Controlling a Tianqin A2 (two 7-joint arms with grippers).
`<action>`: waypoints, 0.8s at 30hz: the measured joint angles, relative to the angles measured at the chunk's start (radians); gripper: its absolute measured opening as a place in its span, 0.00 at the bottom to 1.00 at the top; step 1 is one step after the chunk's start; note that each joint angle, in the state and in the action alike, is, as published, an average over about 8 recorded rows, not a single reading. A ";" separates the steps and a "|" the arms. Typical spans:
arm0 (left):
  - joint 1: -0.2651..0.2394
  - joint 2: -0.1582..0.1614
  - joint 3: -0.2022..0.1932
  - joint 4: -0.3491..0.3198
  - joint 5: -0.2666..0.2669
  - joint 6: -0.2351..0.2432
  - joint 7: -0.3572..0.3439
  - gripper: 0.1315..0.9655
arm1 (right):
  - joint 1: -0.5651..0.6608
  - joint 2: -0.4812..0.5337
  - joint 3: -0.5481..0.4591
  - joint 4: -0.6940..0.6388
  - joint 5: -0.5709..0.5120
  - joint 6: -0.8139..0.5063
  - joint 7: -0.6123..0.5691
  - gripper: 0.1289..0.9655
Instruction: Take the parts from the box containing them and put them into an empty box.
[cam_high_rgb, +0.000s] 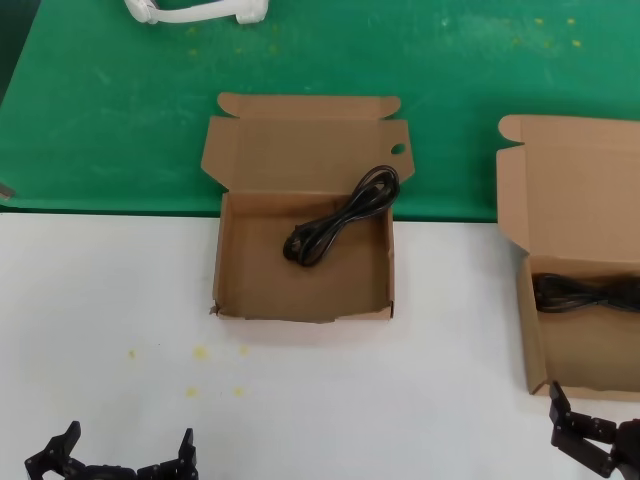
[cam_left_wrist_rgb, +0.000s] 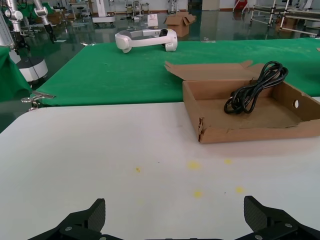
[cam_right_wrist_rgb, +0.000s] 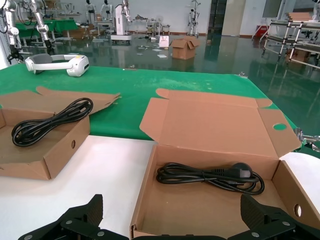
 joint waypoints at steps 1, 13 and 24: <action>0.000 0.000 0.000 0.000 0.000 0.000 0.000 1.00 | 0.000 0.000 0.000 0.000 0.000 0.000 0.000 1.00; 0.000 0.000 0.000 0.000 0.000 0.000 0.000 1.00 | 0.000 0.000 0.000 0.000 0.000 0.000 0.000 1.00; 0.000 0.000 0.000 0.000 0.000 0.000 0.000 1.00 | 0.000 0.000 0.000 0.000 0.000 0.000 0.000 1.00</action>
